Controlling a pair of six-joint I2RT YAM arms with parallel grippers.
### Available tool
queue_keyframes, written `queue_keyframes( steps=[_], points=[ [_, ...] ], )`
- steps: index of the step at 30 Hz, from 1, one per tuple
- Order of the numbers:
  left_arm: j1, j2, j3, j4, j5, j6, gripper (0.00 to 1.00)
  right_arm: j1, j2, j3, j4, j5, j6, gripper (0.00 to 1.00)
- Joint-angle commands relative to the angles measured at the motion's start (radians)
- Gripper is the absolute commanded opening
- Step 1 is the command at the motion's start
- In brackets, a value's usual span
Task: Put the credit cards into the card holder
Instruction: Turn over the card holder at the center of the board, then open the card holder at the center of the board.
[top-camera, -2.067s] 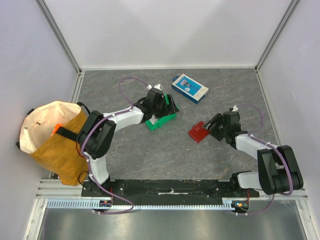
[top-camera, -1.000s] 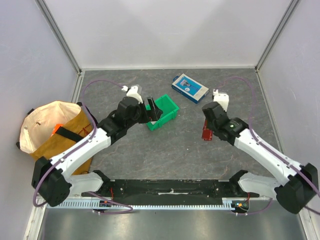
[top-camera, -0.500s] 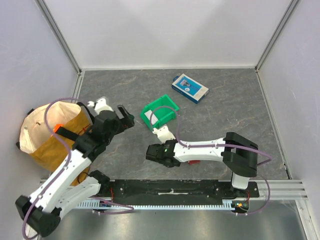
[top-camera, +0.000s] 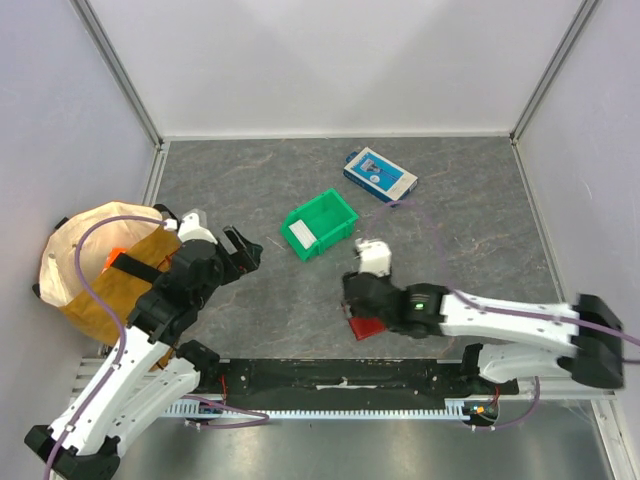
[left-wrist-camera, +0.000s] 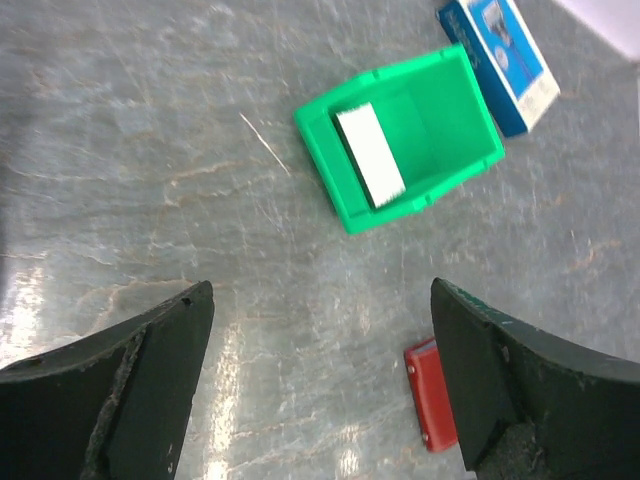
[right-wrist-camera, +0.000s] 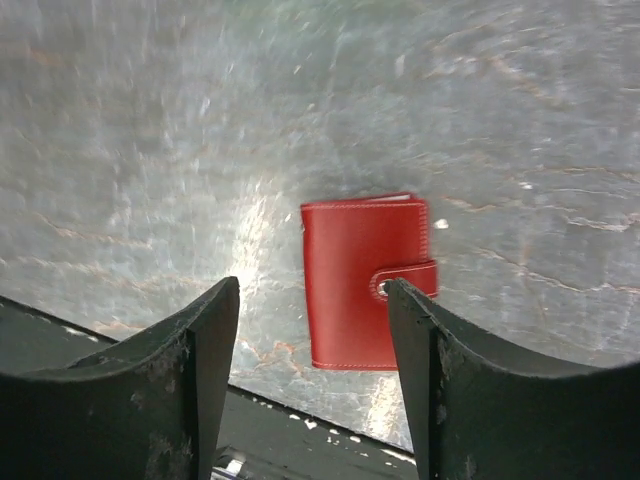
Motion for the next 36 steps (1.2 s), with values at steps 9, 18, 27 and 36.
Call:
queue_keyframes(
  steps=[9, 18, 27, 36],
  points=[
    [-0.318, 0.067, -0.225, 0.174, 0.155, -0.062, 0.89, -0.23, -0.441, -0.493, 0.2, -0.302, 0.205, 0.66],
    [-0.423, 0.265, -0.332, 0.436, 0.168, -0.18, 0.86, -0.227, -0.248, -0.568, 0.516, -0.474, 0.299, 0.49],
    [-0.424, 0.354, -0.397, 0.585, 0.172, -0.232, 0.83, -0.104, -0.114, -0.509, 0.695, -0.397, 0.353, 0.43],
    [-0.427, 0.563, -0.349, 0.813, 0.275, -0.16, 0.83, -0.118, -0.321, -0.525, 0.509, -0.287, 0.227, 0.55]
  ],
)
